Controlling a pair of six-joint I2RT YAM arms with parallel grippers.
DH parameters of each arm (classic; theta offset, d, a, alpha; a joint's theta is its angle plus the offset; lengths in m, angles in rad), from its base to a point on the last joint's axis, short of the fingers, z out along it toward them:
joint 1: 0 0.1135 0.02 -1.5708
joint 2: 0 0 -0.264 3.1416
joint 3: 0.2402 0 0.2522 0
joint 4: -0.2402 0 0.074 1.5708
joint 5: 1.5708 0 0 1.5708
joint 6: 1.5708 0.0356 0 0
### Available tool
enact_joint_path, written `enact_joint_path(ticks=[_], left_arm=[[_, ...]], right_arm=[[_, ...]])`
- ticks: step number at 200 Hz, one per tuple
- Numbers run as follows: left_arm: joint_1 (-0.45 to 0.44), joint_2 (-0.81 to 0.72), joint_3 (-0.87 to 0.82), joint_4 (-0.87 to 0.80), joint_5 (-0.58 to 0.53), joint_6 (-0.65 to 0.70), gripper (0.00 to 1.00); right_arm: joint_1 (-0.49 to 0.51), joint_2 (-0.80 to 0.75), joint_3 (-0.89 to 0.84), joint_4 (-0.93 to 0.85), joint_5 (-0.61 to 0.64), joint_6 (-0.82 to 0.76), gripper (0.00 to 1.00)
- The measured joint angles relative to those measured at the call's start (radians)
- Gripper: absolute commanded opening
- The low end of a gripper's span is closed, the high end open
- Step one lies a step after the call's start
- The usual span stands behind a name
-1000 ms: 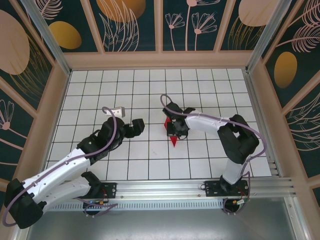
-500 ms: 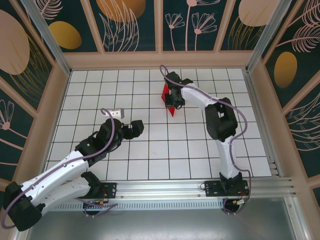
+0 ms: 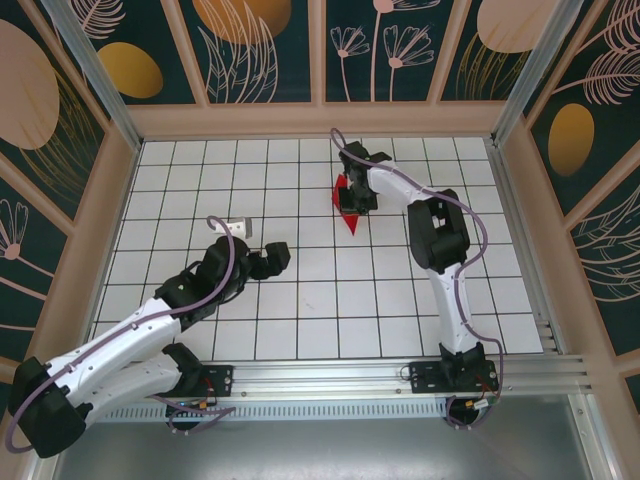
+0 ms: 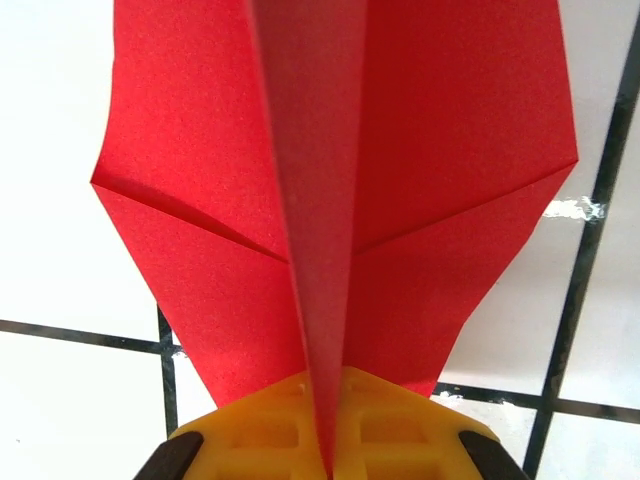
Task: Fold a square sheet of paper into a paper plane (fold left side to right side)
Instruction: Place the paper plane at the top-center of the table.
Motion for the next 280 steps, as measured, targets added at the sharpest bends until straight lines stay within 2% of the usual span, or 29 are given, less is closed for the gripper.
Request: enact_joint_path(ticks=[20,62,171,207,255,280], left_arm=[[0.0,0.005,0.0,0.0,0.0,0.0,0.99],[0.0,0.012,0.0,0.0,0.003,0.0,0.98],[0.0,0.022,0.0,-0.008,0.007,0.008,0.99],[0.0,0.045,0.012,-0.033,-0.013,0.007,0.99],[0.028,0.06,0.032,-0.06,-0.04,0.006,0.99],[0.098,0.059,0.04,-0.06,-0.046,0.011,0.99]], right_arm=[[0.0,0.014,0.0,0.0,-0.001,0.0,0.1],[0.0,0.017,-0.002,0.004,-0.003,0.0,0.19],[0.017,0.016,0.006,-0.017,0.024,0.0,0.27],[0.036,-0.002,0.008,-0.061,0.075,0.0,0.37],[0.077,-0.155,-0.029,-0.082,0.123,0.007,0.46],[0.081,-0.318,-0.138,-0.059,0.154,0.011,0.6]])
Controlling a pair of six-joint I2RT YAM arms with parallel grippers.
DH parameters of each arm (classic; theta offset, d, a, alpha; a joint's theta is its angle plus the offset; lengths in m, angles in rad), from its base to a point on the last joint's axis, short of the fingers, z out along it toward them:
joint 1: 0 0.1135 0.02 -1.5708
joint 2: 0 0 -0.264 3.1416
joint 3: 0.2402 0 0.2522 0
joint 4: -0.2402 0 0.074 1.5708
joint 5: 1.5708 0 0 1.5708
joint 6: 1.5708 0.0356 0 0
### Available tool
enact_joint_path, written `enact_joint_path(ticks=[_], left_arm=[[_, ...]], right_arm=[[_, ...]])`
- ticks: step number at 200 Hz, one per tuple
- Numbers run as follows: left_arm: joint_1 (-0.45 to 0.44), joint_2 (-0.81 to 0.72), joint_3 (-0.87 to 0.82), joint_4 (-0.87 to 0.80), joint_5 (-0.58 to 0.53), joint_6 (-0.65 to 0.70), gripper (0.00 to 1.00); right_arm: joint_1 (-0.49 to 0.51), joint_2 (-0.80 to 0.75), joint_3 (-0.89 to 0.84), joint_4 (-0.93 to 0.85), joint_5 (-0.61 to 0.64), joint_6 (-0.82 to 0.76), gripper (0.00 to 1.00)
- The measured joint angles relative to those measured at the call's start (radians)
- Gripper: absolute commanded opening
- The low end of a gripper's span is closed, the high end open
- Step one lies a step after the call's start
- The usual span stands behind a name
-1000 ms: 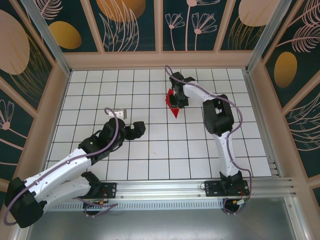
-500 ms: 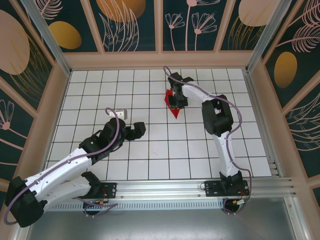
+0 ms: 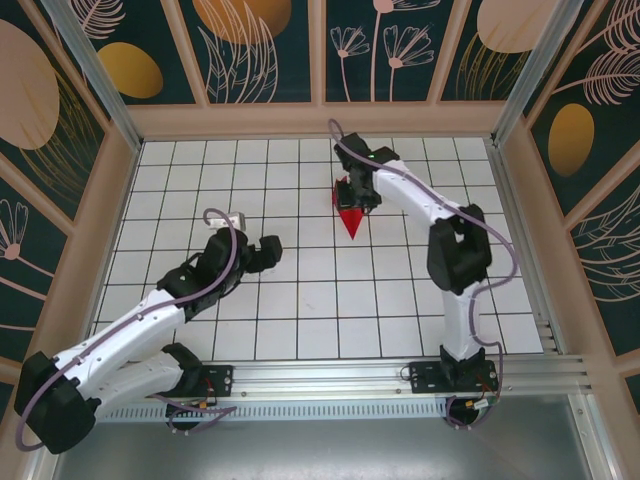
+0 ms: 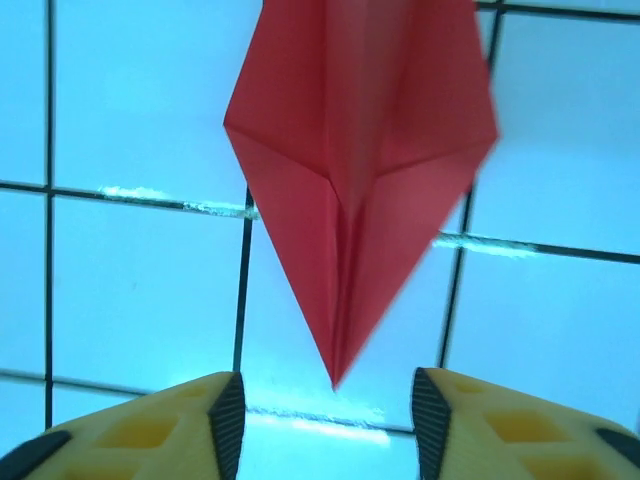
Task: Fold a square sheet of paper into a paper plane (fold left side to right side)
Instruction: Place the paper plane at the top-center of the table, then reset both arms
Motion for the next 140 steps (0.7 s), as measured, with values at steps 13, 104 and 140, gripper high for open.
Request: enact_joint_path(ticks=[13,104,140], left_arm=[[0.05,0.0,0.002,0.0,-0.002,0.012,0.99],[0.296,-0.087,-0.063,0.211,-0.29,0.286,0.98],[0.314,-0.184,-0.296,0.51,-0.468,0.492,0.99]], right_arm=[[-0.002,-0.115,-0.09,0.026,0.021,0.003,0.66],[-0.289,-0.847,-1.004,0.662,0.178,-0.02,0.99],[-0.463,-0.871,-1.304,1.019,0.163,-0.049,0.99]])
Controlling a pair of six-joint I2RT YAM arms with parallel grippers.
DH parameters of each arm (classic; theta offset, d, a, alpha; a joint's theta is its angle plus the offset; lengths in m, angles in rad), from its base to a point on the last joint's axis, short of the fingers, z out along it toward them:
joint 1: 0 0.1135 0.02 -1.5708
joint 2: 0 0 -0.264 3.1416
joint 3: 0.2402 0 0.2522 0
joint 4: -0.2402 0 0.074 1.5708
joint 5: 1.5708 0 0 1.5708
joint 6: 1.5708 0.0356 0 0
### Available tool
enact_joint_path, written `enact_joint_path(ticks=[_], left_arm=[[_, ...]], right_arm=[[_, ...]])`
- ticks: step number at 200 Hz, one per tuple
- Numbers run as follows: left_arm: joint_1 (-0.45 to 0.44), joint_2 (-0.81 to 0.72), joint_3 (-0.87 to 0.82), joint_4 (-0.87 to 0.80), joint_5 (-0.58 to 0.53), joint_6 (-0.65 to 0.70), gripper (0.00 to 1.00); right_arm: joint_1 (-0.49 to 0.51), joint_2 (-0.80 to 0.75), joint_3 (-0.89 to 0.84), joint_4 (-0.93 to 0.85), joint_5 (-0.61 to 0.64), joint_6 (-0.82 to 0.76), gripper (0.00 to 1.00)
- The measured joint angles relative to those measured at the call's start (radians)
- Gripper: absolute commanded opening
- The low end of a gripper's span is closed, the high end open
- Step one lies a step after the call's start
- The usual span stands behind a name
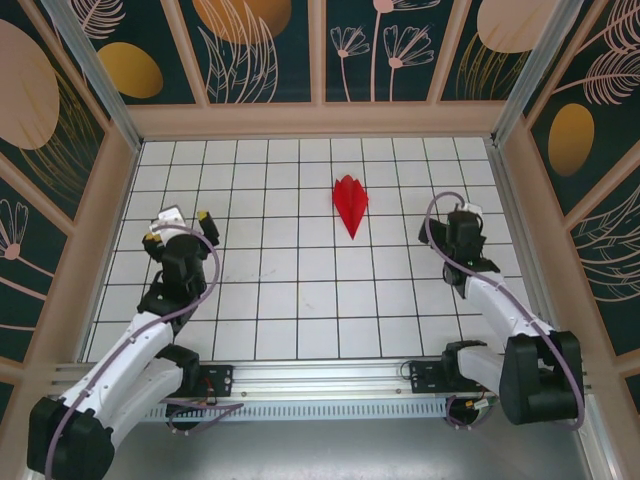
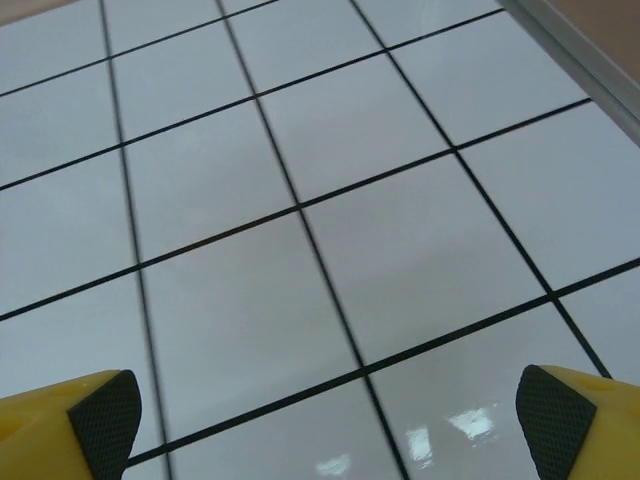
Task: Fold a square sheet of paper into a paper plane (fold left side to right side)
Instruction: Reset both arms
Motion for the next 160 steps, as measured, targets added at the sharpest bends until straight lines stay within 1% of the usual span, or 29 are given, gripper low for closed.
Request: enact_joint_path(ticks=[17,34,60,86,105,139,160], left_arm=[[0.026,0.021,-0.067,0.091,-0.042,0.049,0.98],[0.05,0.07,-0.117,0.208,-0.064,0.085,0.99],[0.077,0.174,-0.18,0.402,-0.056,0.117,0.98],[0.088,0.27,-0.211,0.562,-0.017,0.147,0.99],[0.09,0.327,-0.229,0.685,0.022,0.182,0.99],[0.124,0.47,-0.246,0.875,0.111,0.208,0.98],[0.141,0.561,-0.245,0.964,0.165,0.22,0.98]], right_arm=[[-0.036,0.032,-0.102,0.191,-0.001,-0.03,0.99],[-0.058,0.105,-0.166,0.388,-0.011,-0.068,0.99],[-0.068,0.242,-0.185,0.628,-0.053,-0.14,0.99],[-0.083,0.356,-0.184,0.829,-0.126,-0.172,0.99],[-0.101,0.415,-0.203,0.942,-0.164,-0.183,0.99],[-0.109,0.422,-0.216,1.022,-0.191,-0.187,0.99],[-0.109,0.422,-0.216,1.047,-0.192,-0.187,0.99]])
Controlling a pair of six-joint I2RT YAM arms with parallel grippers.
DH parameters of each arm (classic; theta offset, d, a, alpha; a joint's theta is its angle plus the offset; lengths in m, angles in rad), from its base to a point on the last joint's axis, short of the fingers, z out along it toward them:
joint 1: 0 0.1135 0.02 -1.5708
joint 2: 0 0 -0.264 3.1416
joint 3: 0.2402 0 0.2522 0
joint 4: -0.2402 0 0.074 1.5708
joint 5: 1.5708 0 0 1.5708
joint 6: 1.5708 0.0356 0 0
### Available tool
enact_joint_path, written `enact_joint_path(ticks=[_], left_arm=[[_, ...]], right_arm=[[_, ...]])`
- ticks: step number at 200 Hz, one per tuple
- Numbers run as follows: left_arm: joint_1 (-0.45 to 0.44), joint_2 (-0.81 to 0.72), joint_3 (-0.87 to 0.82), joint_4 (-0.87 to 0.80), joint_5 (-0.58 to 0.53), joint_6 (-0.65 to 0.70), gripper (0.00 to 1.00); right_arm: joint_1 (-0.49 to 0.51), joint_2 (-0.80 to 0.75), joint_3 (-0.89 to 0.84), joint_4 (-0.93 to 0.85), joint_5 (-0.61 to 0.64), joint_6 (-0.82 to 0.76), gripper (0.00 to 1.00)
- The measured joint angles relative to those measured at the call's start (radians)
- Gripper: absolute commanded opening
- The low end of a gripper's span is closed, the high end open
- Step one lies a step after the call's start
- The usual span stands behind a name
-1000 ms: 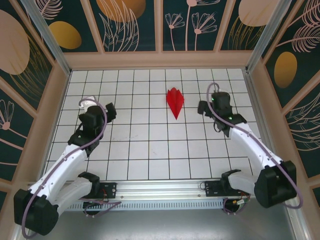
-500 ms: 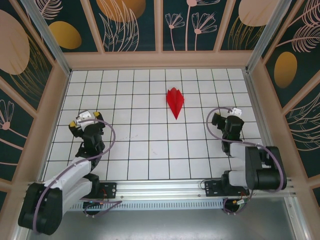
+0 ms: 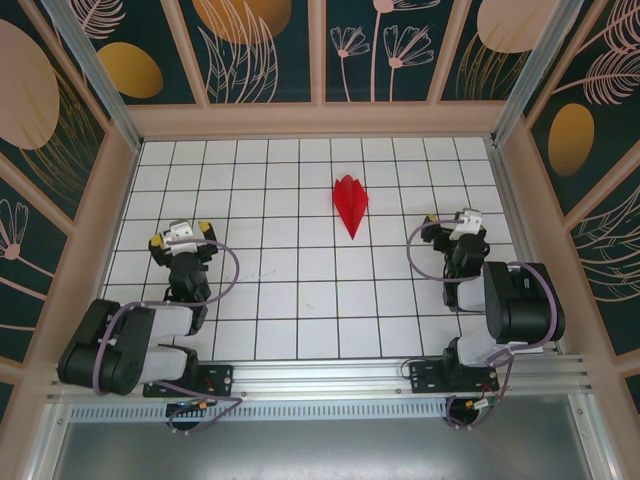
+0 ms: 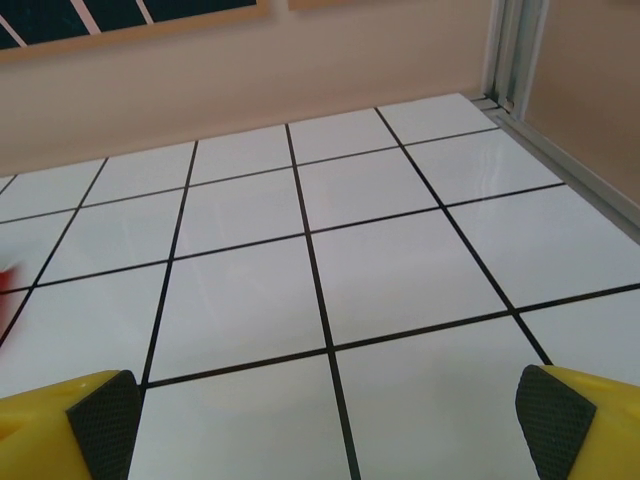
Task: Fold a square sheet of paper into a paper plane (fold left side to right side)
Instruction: Reset both arms
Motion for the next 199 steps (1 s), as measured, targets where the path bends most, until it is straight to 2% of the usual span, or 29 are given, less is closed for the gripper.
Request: enact_joint_path(ticks=[18,77,99,113,199], left_arm=[[0.008,0.092,0.013,0.074,0.03,0.01,0.99],[0.118,0.142,0.182,-0.027,0.116,-0.047,0.98],[0.124,0.142,0.143,0.002,0.145,-0.059,0.99],[0.124,0.169,0.093,0.077,0.162,-0.062,0.99],[0.126,0.184,0.074,0.103,0.185,-0.064,0.98]], right_arm=[[0.0,0.0,0.0,0.009,0.0,-0.001,0.99],[0.0,0.0,0.0,0.014,-0.006,-0.003,0.99],[0.0,0.0,0.0,0.014,-0.006,-0.003,0.99],[0.0,0.0,0.0,0.014,-0.006,-0.003,0.99],[0.002,0.0,0.0,0.014,-0.006,-0.003,0.99]])
